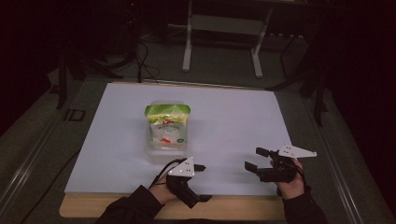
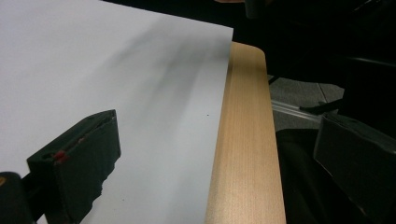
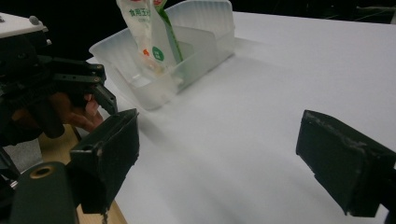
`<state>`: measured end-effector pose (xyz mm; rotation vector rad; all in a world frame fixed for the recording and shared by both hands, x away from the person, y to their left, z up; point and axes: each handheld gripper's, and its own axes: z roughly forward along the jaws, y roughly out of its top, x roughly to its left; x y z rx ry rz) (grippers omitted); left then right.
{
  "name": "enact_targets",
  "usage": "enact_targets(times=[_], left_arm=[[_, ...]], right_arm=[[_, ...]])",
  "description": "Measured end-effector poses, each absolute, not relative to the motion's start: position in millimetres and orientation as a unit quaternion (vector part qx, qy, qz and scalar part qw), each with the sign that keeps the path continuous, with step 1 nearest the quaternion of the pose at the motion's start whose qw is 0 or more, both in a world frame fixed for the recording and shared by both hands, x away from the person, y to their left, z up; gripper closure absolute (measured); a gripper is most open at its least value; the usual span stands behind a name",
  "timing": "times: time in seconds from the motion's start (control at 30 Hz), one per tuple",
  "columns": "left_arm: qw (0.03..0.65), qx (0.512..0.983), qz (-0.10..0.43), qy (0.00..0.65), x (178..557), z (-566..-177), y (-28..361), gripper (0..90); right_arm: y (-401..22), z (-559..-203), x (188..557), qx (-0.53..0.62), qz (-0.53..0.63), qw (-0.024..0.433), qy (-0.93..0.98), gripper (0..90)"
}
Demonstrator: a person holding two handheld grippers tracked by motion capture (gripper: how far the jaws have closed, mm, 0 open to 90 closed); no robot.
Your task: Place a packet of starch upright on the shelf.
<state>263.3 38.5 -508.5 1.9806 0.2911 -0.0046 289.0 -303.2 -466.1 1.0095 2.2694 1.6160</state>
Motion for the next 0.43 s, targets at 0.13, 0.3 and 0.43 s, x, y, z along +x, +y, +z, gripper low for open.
enact_targets(times=[0.13, 0.3, 0.43], left_arm=[[0.542, 0.830, -0.004, 0.127, 264.6, -509.4, 39.8, 1.0], [0.543, 0.830, -0.005, 0.128, 264.9, -509.5, 40.0, 1.0], [0.543, 0.830, -0.007, 0.126, 264.5, -508.9, 39.6, 1.0]], right_arm=[[-303.6, -466.8, 289.5, 0.340, 0.544, 0.089, 0.762, 13.4], [-303.7, -467.8, 289.9, 0.341, 0.542, 0.089, 0.762, 13.4], [-303.6, -468.3, 290.0, 0.342, 0.541, 0.088, 0.764, 13.4]])
